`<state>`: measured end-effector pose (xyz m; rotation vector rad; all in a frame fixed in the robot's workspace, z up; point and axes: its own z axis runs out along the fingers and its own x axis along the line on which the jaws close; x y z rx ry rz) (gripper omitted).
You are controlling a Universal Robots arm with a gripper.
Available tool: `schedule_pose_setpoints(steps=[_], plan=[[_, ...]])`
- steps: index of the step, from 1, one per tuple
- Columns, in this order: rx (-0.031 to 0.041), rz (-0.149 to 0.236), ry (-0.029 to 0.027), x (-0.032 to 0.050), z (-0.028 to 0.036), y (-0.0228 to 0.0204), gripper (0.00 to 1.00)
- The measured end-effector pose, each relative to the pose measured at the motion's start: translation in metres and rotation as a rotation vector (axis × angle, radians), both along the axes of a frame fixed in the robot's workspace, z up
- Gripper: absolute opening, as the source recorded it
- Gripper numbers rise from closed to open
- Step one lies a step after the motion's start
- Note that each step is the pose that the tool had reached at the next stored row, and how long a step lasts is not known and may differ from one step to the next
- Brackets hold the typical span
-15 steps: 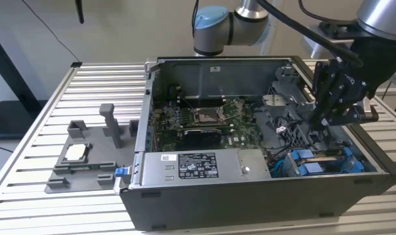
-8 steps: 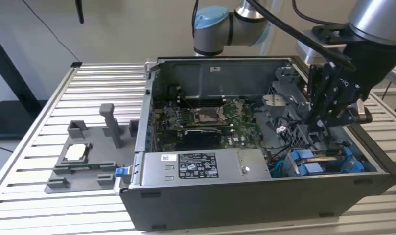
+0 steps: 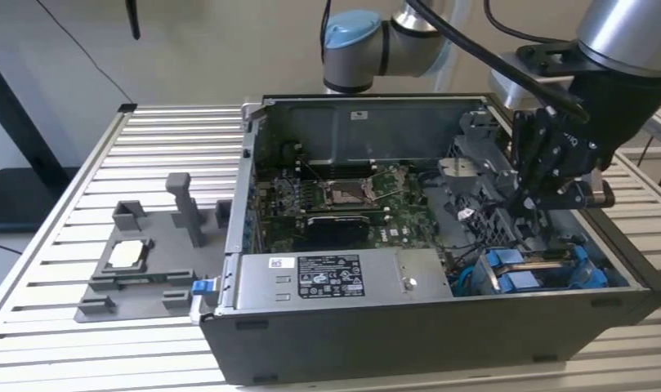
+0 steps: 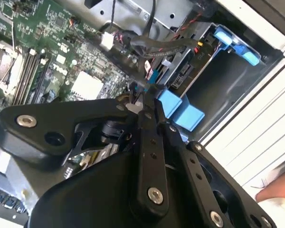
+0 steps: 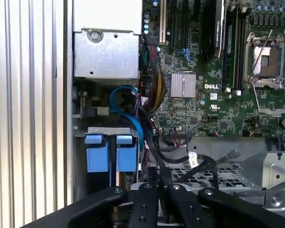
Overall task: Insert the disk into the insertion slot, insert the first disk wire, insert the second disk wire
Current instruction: 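Insert the second disk wire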
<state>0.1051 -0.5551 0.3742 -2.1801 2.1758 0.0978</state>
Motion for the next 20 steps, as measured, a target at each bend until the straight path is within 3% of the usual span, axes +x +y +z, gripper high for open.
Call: schedule_pose_setpoints(steps=[3, 9, 11, 13, 14, 15, 16, 17, 19, 20], plan=[[0.0001, -0.001, 0.0000, -0.0001, -0.0013, -0.0029, 0.14], [0.0000, -0.001, 0.0005, -0.0001, 0.0000, -0.0034, 0.14], [-0.0001, -0.001, 0.0005, -0.0003, 0.0021, -0.0034, 0.16], [-0.0001, 0.000, 0.0005, -0.0005, 0.0040, -0.0034, 0.28], [-0.0008, 0.000, -0.0005, -0.0006, 0.0038, -0.0034, 0.28], [-0.0033, 0.001, -0.0060, -0.0007, 0.0037, -0.0033, 0.28], [-0.0038, 0.003, -0.0171, -0.0007, 0.0031, -0.0030, 0.34], [-0.0038, 0.005, -0.0255, -0.0006, 0.0023, -0.0029, 0.34], [-0.0042, 0.007, -0.0351, -0.0006, 0.0002, -0.0029, 0.34], [-0.0045, 0.007, -0.0357, -0.0006, -0.0005, -0.0029, 0.34]])
